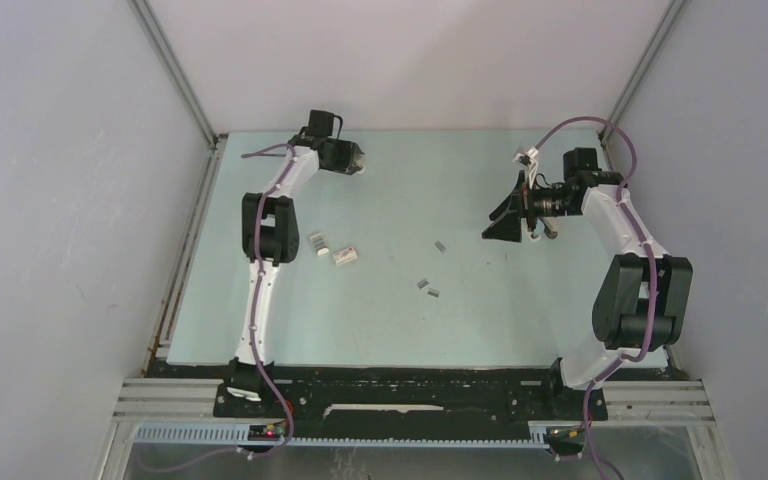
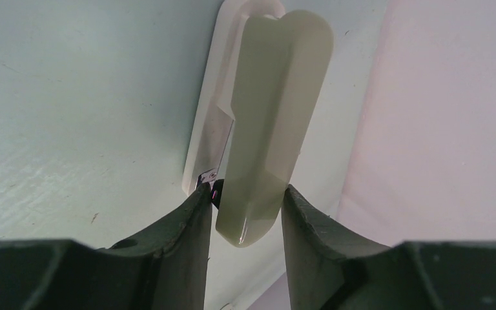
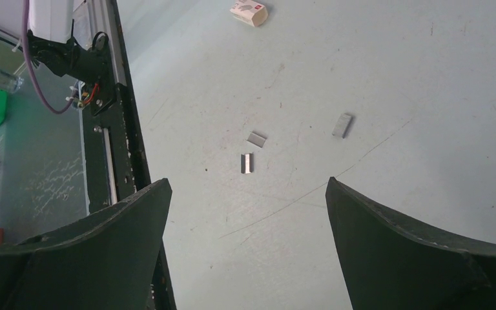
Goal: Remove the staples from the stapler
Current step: Move the stapler to the center of the board.
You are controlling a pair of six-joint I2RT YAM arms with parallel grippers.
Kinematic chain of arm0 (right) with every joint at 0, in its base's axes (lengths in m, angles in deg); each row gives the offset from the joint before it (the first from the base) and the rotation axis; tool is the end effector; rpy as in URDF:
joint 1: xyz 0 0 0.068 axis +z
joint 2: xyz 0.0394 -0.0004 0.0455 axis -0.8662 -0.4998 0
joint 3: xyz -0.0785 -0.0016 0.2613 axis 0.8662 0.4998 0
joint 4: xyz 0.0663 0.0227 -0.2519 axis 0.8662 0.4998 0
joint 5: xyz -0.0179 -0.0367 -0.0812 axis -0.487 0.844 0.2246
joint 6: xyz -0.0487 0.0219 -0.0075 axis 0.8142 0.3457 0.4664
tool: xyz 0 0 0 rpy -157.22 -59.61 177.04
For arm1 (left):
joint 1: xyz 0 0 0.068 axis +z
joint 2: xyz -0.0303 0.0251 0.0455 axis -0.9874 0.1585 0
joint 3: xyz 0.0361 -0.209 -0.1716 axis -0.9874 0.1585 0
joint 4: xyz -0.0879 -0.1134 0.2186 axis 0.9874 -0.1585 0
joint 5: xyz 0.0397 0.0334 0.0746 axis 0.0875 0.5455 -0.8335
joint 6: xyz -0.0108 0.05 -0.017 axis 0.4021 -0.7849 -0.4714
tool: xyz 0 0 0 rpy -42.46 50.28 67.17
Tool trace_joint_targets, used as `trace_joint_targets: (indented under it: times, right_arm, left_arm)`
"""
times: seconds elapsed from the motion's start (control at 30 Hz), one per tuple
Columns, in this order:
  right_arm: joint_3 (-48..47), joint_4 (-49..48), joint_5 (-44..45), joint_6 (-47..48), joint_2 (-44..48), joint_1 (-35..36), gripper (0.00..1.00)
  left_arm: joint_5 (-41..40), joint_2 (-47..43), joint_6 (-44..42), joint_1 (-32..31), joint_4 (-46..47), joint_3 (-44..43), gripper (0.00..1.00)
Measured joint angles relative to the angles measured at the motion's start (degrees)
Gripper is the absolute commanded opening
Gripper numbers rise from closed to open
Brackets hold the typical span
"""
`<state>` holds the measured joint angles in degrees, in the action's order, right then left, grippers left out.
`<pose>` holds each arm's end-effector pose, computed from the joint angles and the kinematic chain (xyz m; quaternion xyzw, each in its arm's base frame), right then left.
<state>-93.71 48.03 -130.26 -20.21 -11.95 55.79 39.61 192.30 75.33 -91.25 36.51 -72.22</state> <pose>0.3207 0.0096 0.2730 -0.3608 0.7338 0.4523 0.3560 0.5647 -0.1084 0.1541 -0.5525 0.7576 -0.2981 0.1785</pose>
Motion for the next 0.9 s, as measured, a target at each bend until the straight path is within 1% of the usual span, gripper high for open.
trace_joint_targets:
  times: [0.2,0.37,0.47,0.7,0.83,0.9]
  right_arm:
    - [-0.31,0.37,-0.63,0.20,0.00,0.00,1.00]
    - [-0.42,0.68,-0.68,0.42,0.07,0.02,1.00]
    - [-0.42,0.74,-0.70,0.48,0.07,0.04,1.00]
    - [-0.42,1.18,-0.70,1.31,0.07,1.42,1.00]
    - [-0.42,1.36,-0.70,1.60,0.15,2.64,1.00]
    - [-0.42,1.36,-0.70,1.79,0.17,3.13,1.00]
  left_arm:
    - [1.29,-0.22,-0.76,0.00,0.68,0.74,0.21]
    - [3.43,-3.04,-3.85,0.00,1.36,5.29,0.21]
    - [5.62,-7.67,-7.19,0.00,1.66,11.65,0.20]
    - [12.76,-21.49,-17.07,-0.46,4.79,30.69,0.20]
    - [15.17,-28.30,-24.35,-2.12,5.79,41.33,0.20]
    - [15.87,-30.47,-27.21,-3.34,5.79,45.03,0.21]
